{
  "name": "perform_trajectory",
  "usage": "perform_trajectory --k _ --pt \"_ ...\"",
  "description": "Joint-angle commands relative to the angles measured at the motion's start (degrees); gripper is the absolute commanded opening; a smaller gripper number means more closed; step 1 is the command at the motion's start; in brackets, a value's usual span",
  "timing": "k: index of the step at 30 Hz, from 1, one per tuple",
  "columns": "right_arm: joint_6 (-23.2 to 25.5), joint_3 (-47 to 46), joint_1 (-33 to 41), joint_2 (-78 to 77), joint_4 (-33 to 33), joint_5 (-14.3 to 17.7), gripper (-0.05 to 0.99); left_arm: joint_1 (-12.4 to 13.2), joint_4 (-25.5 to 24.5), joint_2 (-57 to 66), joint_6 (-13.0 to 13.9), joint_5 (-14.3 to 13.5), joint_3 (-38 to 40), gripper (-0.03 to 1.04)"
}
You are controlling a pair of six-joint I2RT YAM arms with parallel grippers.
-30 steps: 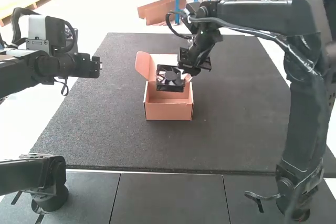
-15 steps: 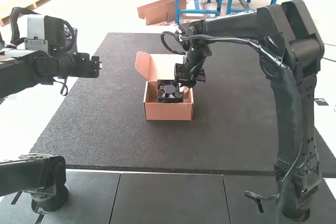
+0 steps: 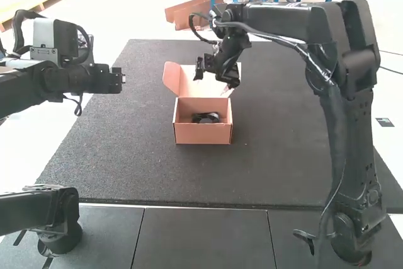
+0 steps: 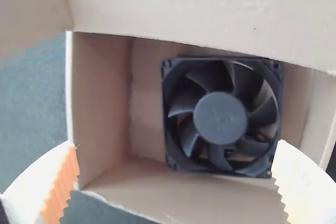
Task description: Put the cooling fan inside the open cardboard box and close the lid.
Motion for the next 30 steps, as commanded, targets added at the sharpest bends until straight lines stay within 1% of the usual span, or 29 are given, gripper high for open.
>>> perform_trajectory --k 1,2,3,4,6,9,10,13,14,17,19,24,26,30 --pt "-1.41 5.4 -3.5 -3.88 -1.68 -1.81 0.88 -0.21 0.33 0.81 -0.78 2.81 2.44 0.97" --pt "-2.03 5.4 -4.37 -4.23 -2.03 -0.67 0.9 -0.21 0.33 1.69 -0.78 3.25 2.53 0.97" --pt "-2.9 5.31 -5.17 -4.85 -2.12 1.62 0.9 -0.21 0.51 2.57 -0.78 3.42 2.53 0.97" --pt "-4.93 5.14 -6.04 -5.47 -2.82 3.55 0.9 -0.21 0.77 3.45 -0.78 3.42 2.79 0.97" --pt "-6.95 3.56 -7.71 -6.7 -3.35 6.54 0.9 -0.21 1.47 5.29 -0.78 3.69 3.23 0.97" --pt "-10.11 0.22 -9.65 -8.63 -1.41 7.51 0.9 -0.21 4.11 8.1 -0.78 3.69 4.02 0.97" --pt "-10.46 -0.93 -10.09 -9.24 -0.53 7.86 0.9 -0.21 5.08 9.16 -0.78 3.69 4.29 0.97" --pt "-12.57 -4.71 -10.53 -10.83 4.74 7.86 0.9 -0.21 7.27 12.59 -0.86 3.69 5.69 0.97" --pt "-13.98 -5.94 -10.53 -11.35 6.41 7.77 0.9 -0.21 7.89 13.82 -0.86 3.69 6.22 0.97" --pt "-15.3 -9.54 -10.44 -12.58 11.68 6.63 0.9 -0.21 9.29 17.86 -0.95 3.6 7.98 0.97" --pt "-16.7 -11.3 -10.35 -12.58 14.41 6.54 0.9 -0.21 10.26 20.5 -0.95 3.51 9.12 0.97" --pt "-17.05 -13.94 -10.53 -12.5 21.18 6.01 0.9 -0.21 13.07 25.95 -0.86 3.51 11.41 0.97" --pt "-18.46 -14.64 -10.61 -12.32 23.2 6.19 0.9 -0.47 14.22 27.88 -0.86 3.51 12.2 0.97" --pt "-19.08 -14.73 -10.79 -11.18 24.78 6.28 0.9 -2.23 16.68 31.48 -0.86 3.42 13.51 0.97"
